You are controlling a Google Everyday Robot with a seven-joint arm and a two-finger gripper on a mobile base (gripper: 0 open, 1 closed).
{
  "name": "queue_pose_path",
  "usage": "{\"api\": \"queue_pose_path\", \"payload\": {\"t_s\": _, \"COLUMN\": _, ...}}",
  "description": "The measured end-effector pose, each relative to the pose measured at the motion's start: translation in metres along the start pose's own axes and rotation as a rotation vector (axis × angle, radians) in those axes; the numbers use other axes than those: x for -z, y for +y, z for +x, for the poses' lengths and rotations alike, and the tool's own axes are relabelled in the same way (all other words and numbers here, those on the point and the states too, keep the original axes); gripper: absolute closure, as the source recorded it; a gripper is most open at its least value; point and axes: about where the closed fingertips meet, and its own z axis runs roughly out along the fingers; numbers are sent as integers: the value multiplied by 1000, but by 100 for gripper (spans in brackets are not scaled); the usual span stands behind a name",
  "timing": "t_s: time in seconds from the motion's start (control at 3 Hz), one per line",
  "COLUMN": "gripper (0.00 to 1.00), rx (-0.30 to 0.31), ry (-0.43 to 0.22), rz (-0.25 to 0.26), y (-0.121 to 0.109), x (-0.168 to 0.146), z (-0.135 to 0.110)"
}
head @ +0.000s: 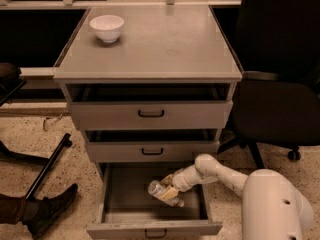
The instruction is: Place blue plastic bottle into bottom drawer
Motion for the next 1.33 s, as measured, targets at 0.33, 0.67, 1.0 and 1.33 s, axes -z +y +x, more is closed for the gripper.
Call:
{"api": "queue_pose_path", "payload": {"t_s": 0.33, "gripper": 100, "rx": 12, "ry": 3, "rz": -18, "y": -6, "x": -18, "z": 11}}
{"api": "queue_pose_path", "payload": {"t_s": 0.67, "gripper": 100, "rx": 28, "ry": 21, "rz": -18, "y": -10, "x": -31, "z": 24}}
{"api": "queue_pose_path", "payload": {"t_s": 1.0, "gripper": 100, "rx": 47, "ry": 26, "rz": 13, "y": -13, "x": -42, "z": 36}}
{"api": "queue_pose_path", "payload": {"t_s": 1.33, "gripper": 100, "rx": 67, "ry": 33, "rz": 56, "y": -15, "x": -53, "z": 43}}
